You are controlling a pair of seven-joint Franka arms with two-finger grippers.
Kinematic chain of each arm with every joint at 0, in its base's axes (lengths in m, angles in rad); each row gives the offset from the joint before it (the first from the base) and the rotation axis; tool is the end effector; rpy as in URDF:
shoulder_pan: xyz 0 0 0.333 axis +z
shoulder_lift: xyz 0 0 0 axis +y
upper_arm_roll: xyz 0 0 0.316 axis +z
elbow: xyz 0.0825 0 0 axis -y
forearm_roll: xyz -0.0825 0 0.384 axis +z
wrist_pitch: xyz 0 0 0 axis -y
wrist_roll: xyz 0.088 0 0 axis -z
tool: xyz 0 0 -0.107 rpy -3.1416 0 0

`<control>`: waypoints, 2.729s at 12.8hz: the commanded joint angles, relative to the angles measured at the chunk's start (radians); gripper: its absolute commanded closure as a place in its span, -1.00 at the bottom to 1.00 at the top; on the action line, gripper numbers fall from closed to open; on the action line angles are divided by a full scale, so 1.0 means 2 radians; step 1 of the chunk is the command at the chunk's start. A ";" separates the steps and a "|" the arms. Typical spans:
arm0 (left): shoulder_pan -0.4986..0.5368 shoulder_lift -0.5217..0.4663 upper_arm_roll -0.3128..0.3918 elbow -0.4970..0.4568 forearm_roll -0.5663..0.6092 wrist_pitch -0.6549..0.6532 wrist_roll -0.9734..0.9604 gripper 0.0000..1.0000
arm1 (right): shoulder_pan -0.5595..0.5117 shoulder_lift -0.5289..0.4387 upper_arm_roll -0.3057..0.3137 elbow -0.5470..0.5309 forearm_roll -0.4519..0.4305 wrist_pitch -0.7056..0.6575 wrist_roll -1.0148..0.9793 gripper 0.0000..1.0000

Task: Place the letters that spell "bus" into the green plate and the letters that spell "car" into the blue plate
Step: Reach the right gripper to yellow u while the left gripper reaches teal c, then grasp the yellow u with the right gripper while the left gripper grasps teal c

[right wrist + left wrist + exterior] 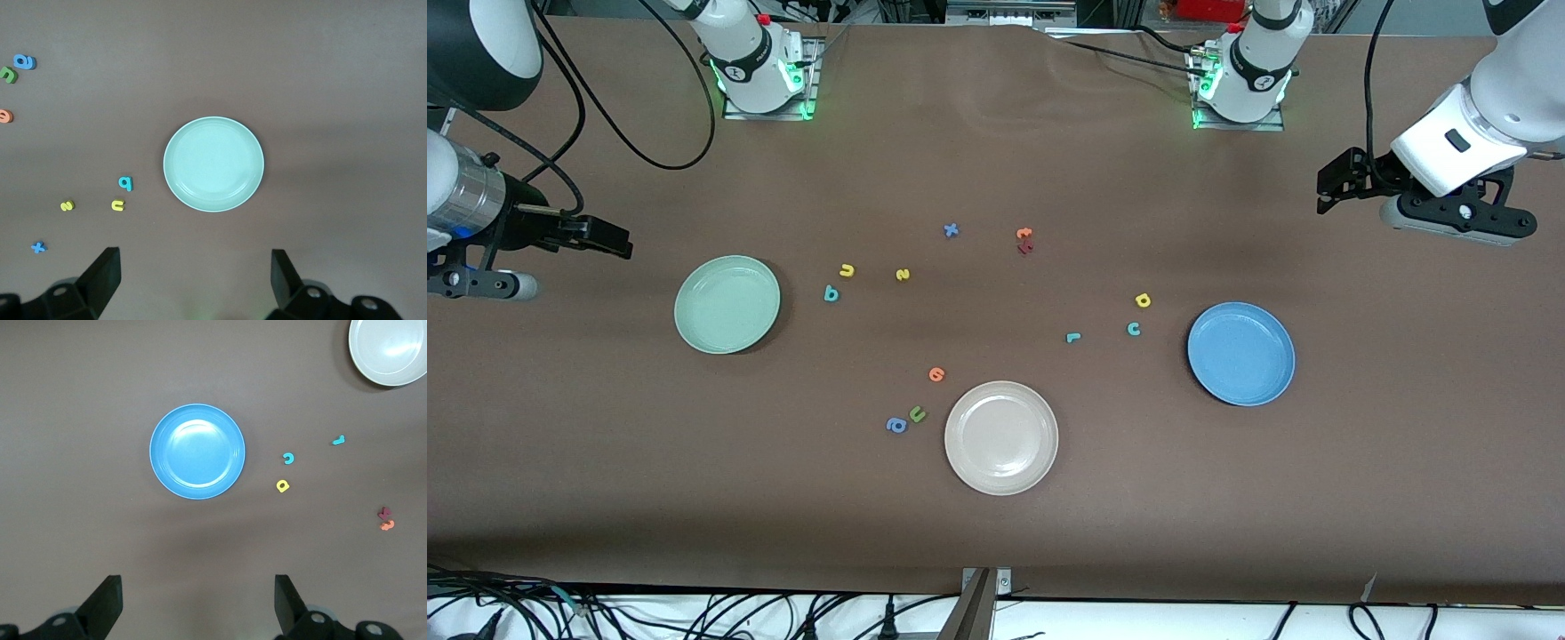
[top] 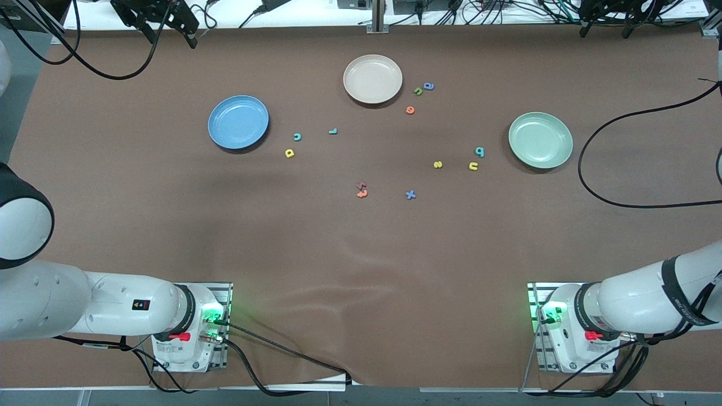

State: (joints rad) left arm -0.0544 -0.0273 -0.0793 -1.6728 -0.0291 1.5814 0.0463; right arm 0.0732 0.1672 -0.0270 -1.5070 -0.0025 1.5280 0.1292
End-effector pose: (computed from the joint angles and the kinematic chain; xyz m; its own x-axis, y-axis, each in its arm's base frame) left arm 0.5386 -0.0761 0.5923 0.9820 -0.1783 -0.0628 -0.1767 -0.9838 0.0298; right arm 0.5952 0.0285 0.5546 0.9861 -0.0838 -0.1435 -0.0809 -0.9964 0.0257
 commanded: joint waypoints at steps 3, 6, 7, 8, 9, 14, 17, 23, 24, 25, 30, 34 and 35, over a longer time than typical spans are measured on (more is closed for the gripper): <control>-0.003 0.010 -0.020 0.007 0.012 -0.005 -0.005 -1.00 | 0.006 -0.005 0.004 0.000 0.014 0.000 0.007 -0.98; -0.003 0.011 -0.027 0.008 0.011 -0.013 -0.002 -1.00 | 0.042 -0.002 0.006 -0.002 0.014 0.004 0.074 -0.98; -0.004 0.011 -0.031 0.008 0.011 -0.014 -0.002 -1.00 | 0.057 0.005 0.006 -0.002 0.014 0.006 0.096 -0.98; -0.004 0.013 -0.033 0.007 0.010 -0.014 0.000 -1.00 | 0.072 0.011 0.006 -0.002 0.014 0.008 0.112 -0.98; -0.004 0.024 -0.035 0.007 0.010 -0.014 0.002 -1.00 | 0.086 0.021 0.006 -0.003 0.013 0.017 0.128 -0.98; -0.012 0.086 -0.042 0.019 0.005 -0.007 -0.003 -1.00 | 0.140 0.054 0.007 -0.030 0.014 0.078 0.241 -0.98; -0.046 0.132 -0.041 0.023 0.003 0.052 -0.004 -1.00 | 0.155 0.045 0.013 -0.121 0.014 0.158 0.279 -0.97; -0.100 0.258 -0.045 0.016 0.010 0.224 -0.006 -0.94 | 0.155 0.043 0.030 -0.257 0.014 0.291 0.278 -0.97; -0.102 0.274 -0.044 0.012 0.013 0.243 -0.006 -0.94 | 0.155 0.043 0.033 -0.282 0.014 0.325 0.277 -0.95; -0.101 0.288 -0.044 0.004 0.021 0.255 -0.006 -0.93 | 0.155 0.044 0.033 -0.304 0.014 0.356 0.274 -0.91; -0.098 0.293 -0.044 -0.083 0.027 0.356 -0.012 -0.74 | 0.155 0.048 0.034 -0.376 0.014 0.438 0.277 -0.75; -0.102 0.288 -0.043 -0.127 0.035 0.396 -0.037 -0.57 | 0.155 0.054 0.036 -0.428 0.017 0.531 0.279 -0.67; -0.101 0.290 -0.044 -0.136 0.050 0.414 -0.038 -0.57 | 0.155 0.057 0.040 -0.429 0.024 0.534 0.279 -0.66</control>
State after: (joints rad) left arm -0.2550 0.5848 -0.1666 -1.8886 0.0132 2.3624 0.0033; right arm 0.3856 0.2953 0.0370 -2.3222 0.0186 2.5506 0.6749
